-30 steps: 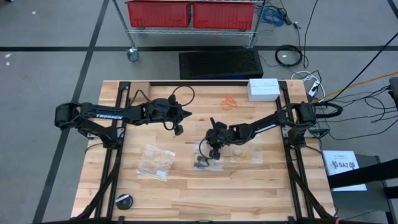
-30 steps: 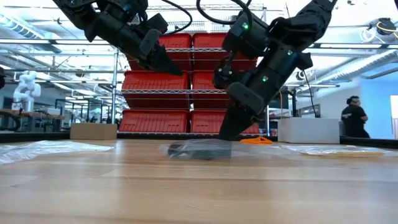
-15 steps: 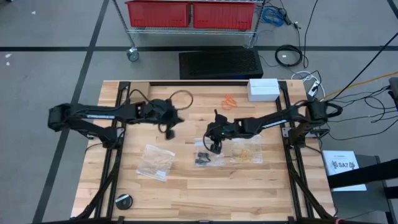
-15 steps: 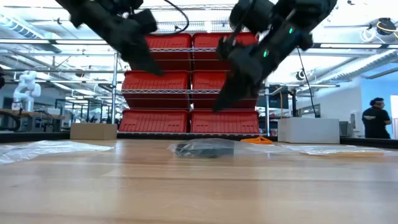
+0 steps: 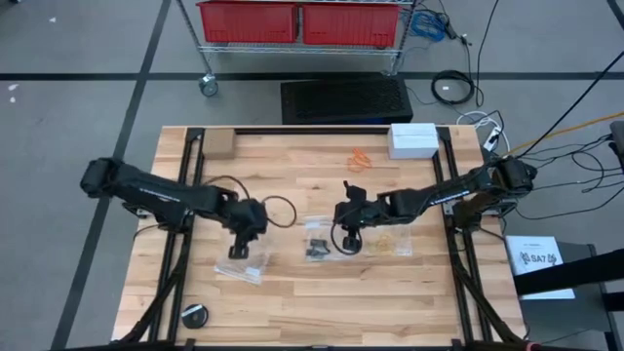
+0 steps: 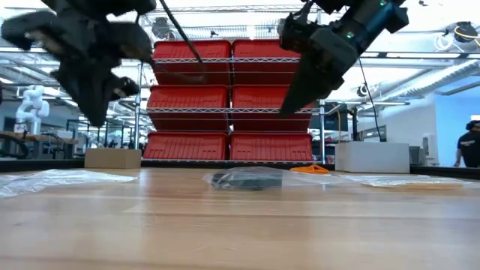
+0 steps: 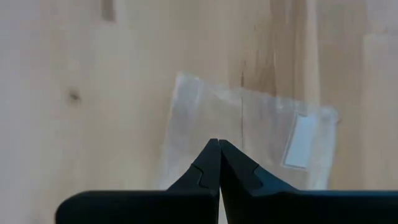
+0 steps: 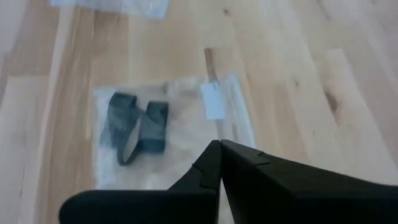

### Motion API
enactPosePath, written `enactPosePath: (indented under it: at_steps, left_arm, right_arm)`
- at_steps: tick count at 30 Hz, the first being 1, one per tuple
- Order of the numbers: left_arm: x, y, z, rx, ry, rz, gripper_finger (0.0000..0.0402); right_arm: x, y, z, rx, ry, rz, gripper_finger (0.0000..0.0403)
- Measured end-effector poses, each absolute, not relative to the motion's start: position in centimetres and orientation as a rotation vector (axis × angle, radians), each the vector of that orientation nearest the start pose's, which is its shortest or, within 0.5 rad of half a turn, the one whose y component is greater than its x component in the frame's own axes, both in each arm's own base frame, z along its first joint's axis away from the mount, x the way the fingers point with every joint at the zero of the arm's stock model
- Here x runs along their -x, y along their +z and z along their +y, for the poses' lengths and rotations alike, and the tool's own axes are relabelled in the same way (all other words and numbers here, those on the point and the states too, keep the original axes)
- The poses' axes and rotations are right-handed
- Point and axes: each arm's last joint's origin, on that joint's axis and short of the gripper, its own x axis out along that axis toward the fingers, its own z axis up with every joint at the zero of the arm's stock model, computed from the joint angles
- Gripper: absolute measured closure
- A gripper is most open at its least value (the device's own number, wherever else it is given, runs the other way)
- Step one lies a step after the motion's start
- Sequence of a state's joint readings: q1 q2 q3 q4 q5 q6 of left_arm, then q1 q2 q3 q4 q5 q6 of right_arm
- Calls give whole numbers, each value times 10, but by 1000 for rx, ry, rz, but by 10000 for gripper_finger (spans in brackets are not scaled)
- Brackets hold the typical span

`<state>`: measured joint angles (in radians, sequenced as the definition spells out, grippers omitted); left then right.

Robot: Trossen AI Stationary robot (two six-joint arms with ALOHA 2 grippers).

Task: Sort rubber bands
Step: Open the left transparent zip bag

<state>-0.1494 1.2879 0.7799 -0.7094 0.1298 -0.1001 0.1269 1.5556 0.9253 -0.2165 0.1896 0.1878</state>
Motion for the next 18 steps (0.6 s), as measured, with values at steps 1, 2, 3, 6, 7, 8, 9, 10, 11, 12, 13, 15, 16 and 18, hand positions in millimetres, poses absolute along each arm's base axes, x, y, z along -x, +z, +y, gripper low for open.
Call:
enactPosePath:
  at_steps: [1,2,3,6,7,8,9,10,11,12,13,15,16,18]
  left_arm:
    - [-222,193,-39,66,-183,1265,398]
    - [-224,187,-41,61,-184,1296,398]
    - [-227,181,-42,54,-183,1327,398]
    - [-232,163,-46,29,-168,1405,398]
    - [-234,159,-46,11,-149,1417,398]
    - [-236,156,-45,-10,-126,1417,398]
    - [-238,153,-45,-38,-96,1409,398]
    - [-239,152,-44,-71,-63,1401,398]
    - [-241,151,-42,-100,-34,1394,398]
    - [-242,149,-40,-131,-12,1386,398]
    - [-245,148,-37,-144,9,1377,398]
    - [-249,146,-31,-170,44,1350,398]
    - [-252,145,-26,-187,66,1340,398]
    - [-256,142,-16,-227,122,1328,398]
  right_arm:
    - [-310,199,36,-43,-134,836,403]
    - [-309,198,39,-39,-128,844,403]
    - [-309,198,41,-36,-121,848,403]
    - [-306,197,48,-25,-103,873,403]
    - [-305,196,50,-24,-99,880,403]
    - [-304,196,52,-24,-95,883,403]
    - [-304,196,54,-25,-92,884,403]
    - [-304,196,56,-24,-88,885,403]
    - [-303,195,57,-21,-84,888,403]
    - [-302,195,58,-19,-81,892,403]
    - [-302,195,59,-18,-78,892,403]
    - [-302,195,60,-20,-78,895,403]
    - [-302,195,60,-23,-80,899,403]
    - [-301,194,60,-24,-81,905,403]
